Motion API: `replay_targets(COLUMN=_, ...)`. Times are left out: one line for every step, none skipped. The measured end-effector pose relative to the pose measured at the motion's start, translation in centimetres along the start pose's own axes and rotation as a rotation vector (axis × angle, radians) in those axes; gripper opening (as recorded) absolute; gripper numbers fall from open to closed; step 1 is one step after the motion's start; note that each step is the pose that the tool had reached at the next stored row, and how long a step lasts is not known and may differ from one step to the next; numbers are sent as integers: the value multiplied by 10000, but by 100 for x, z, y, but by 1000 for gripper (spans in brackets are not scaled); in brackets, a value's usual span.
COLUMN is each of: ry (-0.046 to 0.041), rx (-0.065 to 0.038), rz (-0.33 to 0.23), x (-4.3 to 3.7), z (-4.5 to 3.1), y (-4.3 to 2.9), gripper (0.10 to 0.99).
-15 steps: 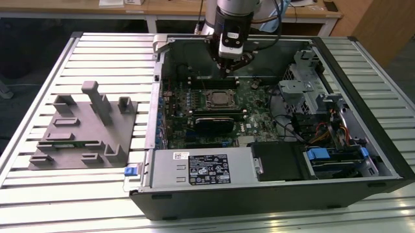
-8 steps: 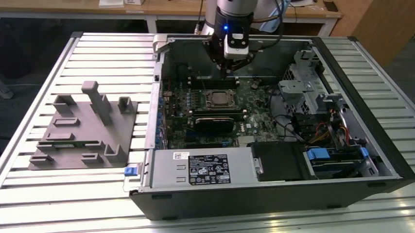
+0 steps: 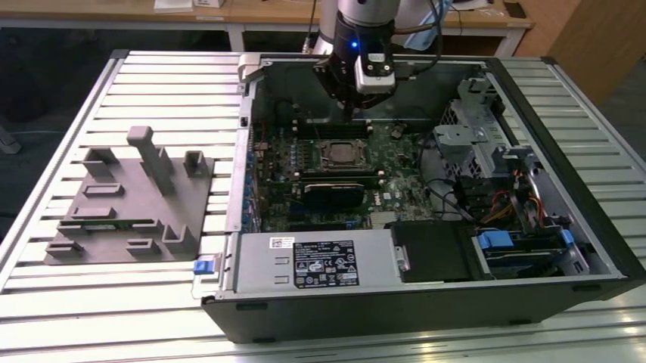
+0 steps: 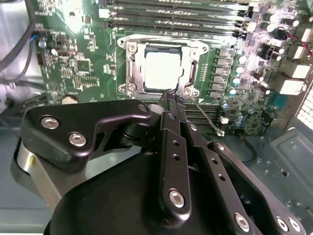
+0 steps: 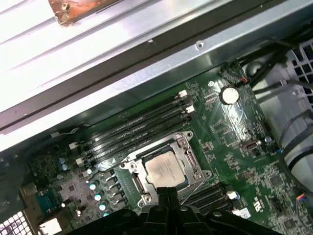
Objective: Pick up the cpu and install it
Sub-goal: 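Install the first cpu locking lever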
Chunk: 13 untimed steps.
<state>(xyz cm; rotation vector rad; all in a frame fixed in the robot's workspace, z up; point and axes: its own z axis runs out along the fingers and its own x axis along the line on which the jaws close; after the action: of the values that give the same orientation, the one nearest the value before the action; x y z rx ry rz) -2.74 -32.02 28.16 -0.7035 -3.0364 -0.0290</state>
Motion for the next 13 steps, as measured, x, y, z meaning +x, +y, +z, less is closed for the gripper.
replay_targets(ry=-8, rx=-44, rz=-69, x=0, z=0, y=0, gripper=106)
replay_targets(ry=-32, rx=-74, rz=-151, x=0, z=0, y=0, gripper=106)
replay_targets(ry=-63, rx=-93, rz=-276, x=-1, z=1, y=1, gripper=106)
replay_targets(ry=-96, rx=-109, rz=-427, x=-1, z=3, y=1, gripper=106)
replay_targets(ry=-123, rx=-118, rz=-575, x=0, z=3, y=0, gripper=106)
replay_targets(ry=-148, rx=-126, rz=-729, x=0, z=4, y=0, gripper=106)
replay_targets(ry=-170, rx=-134, rz=-883, x=-1, z=5, y=0, gripper=106)
replay_targets(ry=-187, rx=-140, rz=-1048, x=-1, z=7, y=0, gripper=106)
replay_targets(ry=-194, rx=-145, rz=-1223, x=-1, z=11, y=0, gripper=106)
replay_targets(ry=-196, rx=-144, rz=-1409, x=-1, z=15, y=0, gripper=106)
replay_targets(ry=-197, rx=-139, rz=-1587, x=-1, z=17, y=0, gripper=106)
replay_targets(ry=-196, rx=-136, rz=-1766, x=-1, z=19, y=0, gripper=106)
replay_targets(ry=-193, rx=-132, rz=-1942, x=-1, z=21, y=-1, gripper=106)
